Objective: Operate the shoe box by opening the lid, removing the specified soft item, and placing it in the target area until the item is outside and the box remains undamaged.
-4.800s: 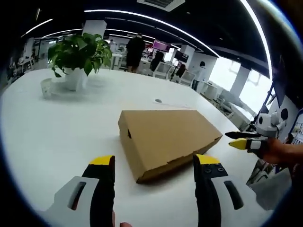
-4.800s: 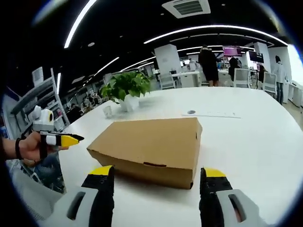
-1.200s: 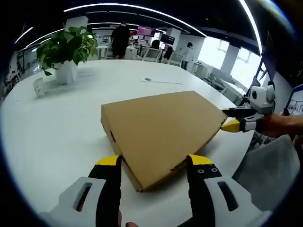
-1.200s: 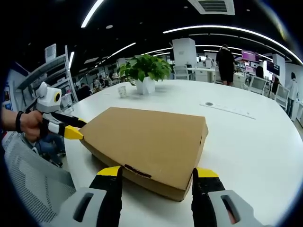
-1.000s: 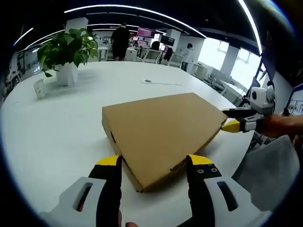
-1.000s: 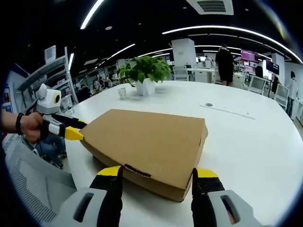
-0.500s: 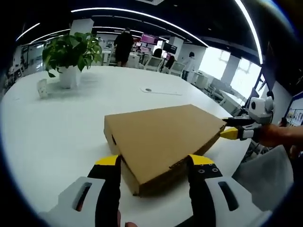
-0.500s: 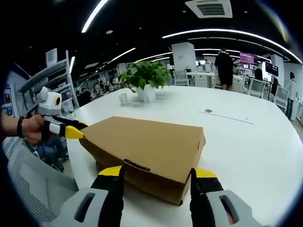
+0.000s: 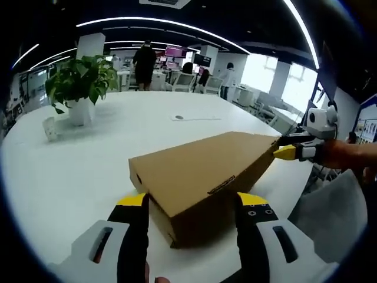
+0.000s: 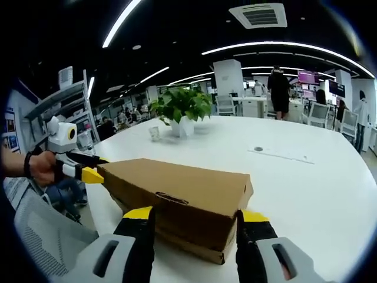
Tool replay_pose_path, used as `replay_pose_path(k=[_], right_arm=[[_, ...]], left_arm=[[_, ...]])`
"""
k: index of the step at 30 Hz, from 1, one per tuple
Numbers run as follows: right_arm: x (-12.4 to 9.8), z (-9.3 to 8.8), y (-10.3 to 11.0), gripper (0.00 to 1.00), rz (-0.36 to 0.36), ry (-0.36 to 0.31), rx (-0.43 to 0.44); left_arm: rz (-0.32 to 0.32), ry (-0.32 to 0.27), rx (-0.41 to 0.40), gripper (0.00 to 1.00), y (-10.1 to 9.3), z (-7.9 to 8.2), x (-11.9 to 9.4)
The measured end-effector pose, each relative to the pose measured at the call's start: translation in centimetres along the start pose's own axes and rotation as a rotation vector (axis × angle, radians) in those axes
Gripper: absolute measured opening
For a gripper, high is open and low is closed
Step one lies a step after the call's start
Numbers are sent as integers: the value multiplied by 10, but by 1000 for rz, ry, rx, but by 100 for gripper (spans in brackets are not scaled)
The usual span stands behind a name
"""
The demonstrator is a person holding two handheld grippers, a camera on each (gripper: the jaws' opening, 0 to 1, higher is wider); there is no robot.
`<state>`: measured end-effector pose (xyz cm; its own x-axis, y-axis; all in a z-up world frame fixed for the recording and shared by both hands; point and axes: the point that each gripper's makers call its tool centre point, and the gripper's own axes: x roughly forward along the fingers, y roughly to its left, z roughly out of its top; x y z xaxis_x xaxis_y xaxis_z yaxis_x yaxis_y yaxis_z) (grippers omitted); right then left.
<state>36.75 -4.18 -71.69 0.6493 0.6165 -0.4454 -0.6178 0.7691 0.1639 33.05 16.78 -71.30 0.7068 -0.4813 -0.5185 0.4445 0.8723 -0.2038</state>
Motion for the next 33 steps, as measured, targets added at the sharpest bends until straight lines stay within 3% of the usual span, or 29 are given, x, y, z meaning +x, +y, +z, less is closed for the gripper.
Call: replay_pose_path(k=[7,11,20,33], right_arm=[[-2,12,1,53,-1,-15,-10],[-3,21,-2,52,-3,-29,-6],[-5,41,-3,52,-5,-65,20],[-2,61,-8,52,-6,-90,6]], left_arm=[[4,-4,47,59,0,6,-2],[-4,21,141,61,-3,6,-1],[2,4,176,59,1,18,-4],[87,-30,225,42,17,33,-3]])
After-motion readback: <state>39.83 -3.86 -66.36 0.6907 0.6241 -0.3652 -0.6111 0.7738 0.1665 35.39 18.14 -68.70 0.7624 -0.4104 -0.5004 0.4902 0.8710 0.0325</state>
